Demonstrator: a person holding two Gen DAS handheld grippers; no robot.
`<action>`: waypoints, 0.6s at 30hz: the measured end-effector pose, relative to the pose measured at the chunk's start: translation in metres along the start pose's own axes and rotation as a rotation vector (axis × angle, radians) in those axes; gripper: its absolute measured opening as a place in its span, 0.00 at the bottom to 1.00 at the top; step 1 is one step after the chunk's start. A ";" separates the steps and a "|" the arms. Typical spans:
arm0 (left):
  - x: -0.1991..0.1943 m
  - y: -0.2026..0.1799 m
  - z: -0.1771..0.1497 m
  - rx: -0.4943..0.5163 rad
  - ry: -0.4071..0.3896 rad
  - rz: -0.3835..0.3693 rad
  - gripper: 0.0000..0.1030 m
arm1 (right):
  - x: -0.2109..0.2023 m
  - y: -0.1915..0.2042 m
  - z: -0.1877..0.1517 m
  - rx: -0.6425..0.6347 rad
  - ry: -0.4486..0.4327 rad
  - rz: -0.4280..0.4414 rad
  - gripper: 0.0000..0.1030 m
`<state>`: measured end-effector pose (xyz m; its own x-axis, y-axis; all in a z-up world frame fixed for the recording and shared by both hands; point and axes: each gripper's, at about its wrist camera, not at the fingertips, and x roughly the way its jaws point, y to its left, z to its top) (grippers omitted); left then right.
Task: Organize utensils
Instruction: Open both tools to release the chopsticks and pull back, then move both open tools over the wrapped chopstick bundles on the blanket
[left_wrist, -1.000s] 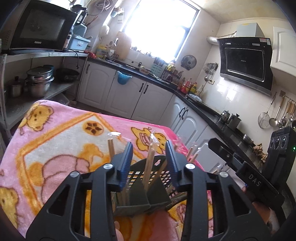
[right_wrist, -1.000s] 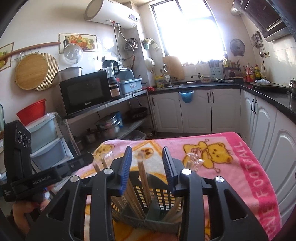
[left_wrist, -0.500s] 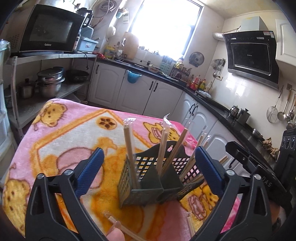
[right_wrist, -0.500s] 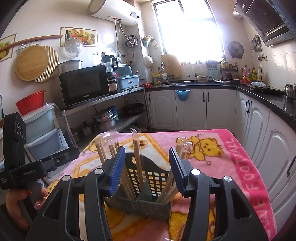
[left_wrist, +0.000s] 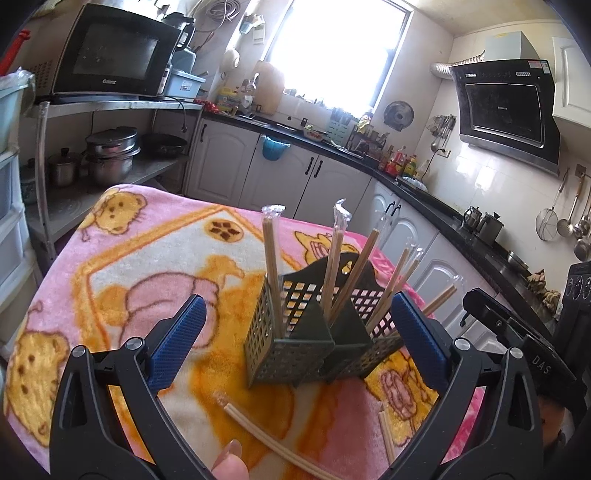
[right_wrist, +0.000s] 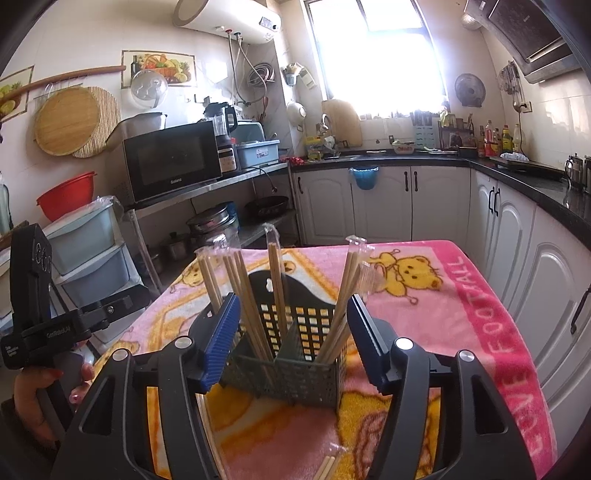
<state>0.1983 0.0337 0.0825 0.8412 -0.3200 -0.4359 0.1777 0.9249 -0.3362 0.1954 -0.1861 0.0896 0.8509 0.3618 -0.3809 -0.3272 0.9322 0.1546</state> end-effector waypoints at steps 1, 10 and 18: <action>0.000 0.001 -0.002 0.001 0.004 0.001 0.90 | -0.001 0.001 -0.001 -0.001 0.004 0.002 0.57; -0.003 0.007 -0.020 -0.011 0.037 0.016 0.90 | -0.003 0.004 -0.023 -0.006 0.058 0.012 0.58; 0.002 0.012 -0.037 -0.009 0.082 0.027 0.90 | 0.001 0.002 -0.046 -0.003 0.131 0.012 0.58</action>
<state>0.1837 0.0365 0.0467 0.8008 -0.3114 -0.5117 0.1510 0.9316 -0.3306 0.1764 -0.1838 0.0476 0.7858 0.3710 -0.4948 -0.3389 0.9276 0.1573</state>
